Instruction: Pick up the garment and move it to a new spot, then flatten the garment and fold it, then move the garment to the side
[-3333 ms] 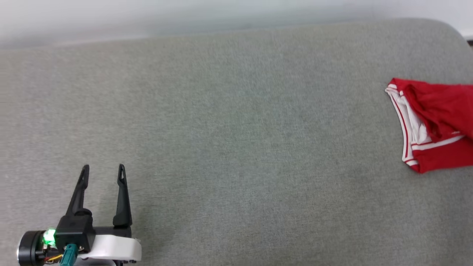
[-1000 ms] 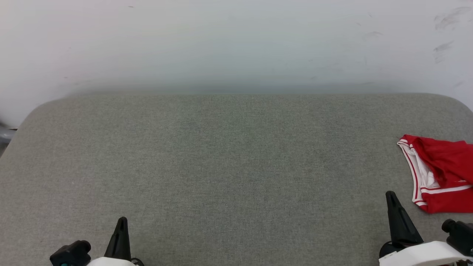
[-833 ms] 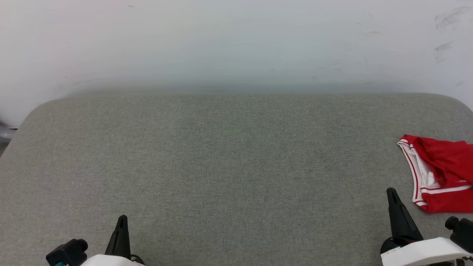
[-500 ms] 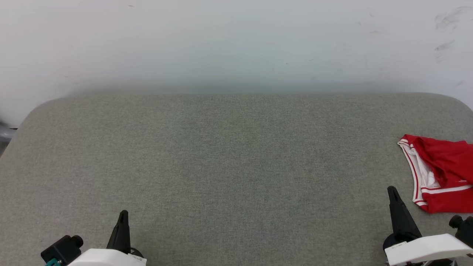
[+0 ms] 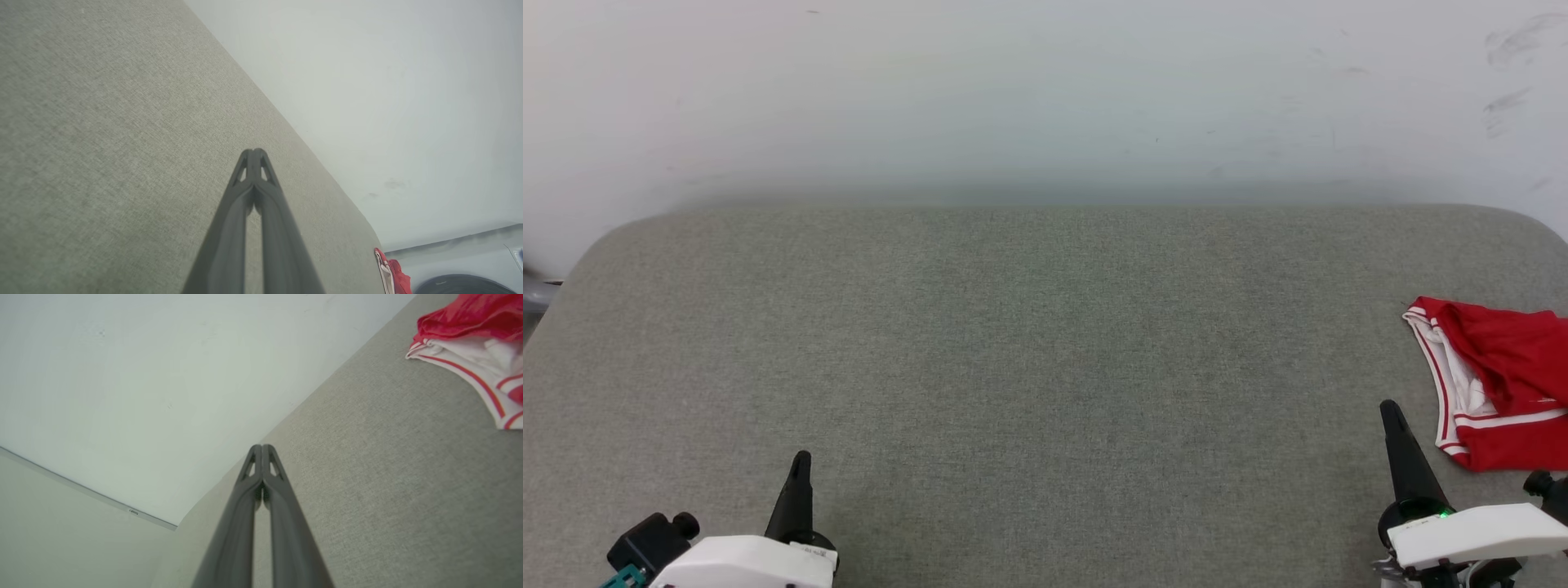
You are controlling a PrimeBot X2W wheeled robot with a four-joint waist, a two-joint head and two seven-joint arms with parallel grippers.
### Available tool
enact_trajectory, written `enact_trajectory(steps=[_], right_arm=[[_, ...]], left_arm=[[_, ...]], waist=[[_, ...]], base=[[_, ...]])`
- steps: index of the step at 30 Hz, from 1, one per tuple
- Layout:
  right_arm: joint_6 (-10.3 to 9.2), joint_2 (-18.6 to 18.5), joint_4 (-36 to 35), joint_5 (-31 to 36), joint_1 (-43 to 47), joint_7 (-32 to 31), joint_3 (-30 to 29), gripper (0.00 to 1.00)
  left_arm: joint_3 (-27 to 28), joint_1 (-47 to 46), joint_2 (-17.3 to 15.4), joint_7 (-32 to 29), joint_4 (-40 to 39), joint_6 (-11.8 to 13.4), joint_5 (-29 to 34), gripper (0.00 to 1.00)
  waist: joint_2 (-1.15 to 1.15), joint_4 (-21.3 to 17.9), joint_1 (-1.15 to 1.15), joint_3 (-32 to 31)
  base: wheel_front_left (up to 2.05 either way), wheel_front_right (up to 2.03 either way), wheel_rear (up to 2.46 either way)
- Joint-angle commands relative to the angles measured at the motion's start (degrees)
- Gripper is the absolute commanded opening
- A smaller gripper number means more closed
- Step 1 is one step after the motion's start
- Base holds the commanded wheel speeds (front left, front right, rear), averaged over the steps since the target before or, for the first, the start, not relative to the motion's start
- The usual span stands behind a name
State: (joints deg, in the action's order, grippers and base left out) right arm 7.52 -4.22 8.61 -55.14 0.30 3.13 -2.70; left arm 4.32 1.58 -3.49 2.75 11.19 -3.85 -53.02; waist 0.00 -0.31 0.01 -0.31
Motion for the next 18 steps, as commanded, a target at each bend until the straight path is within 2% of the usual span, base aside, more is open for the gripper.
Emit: enact_trajectory(steps=[1, 18], right_arm=[[-0.02, -0.5, -0.3, -1.7, -1.4, -0.3, -0.1, 0.00], [-0.02, -0.4, 1.4, -12.7, -3.1, -2.6, -0.7, 0.00]], left_arm=[[0.3, -1.7, -0.2, -0.3, -0.4, -0.5, -1.6, 0.00], [1.0, -3.7, 0.1, -3.1, 0.5, -1.5, -12.8, 0.00]], waist=[[0.00, 0.0, -0.01, 0.0], [0.00, 0.1, -0.01, 0.1]], base=[[0.00, 0.00, 0.00], [0.00, 0.00, 0.00]])
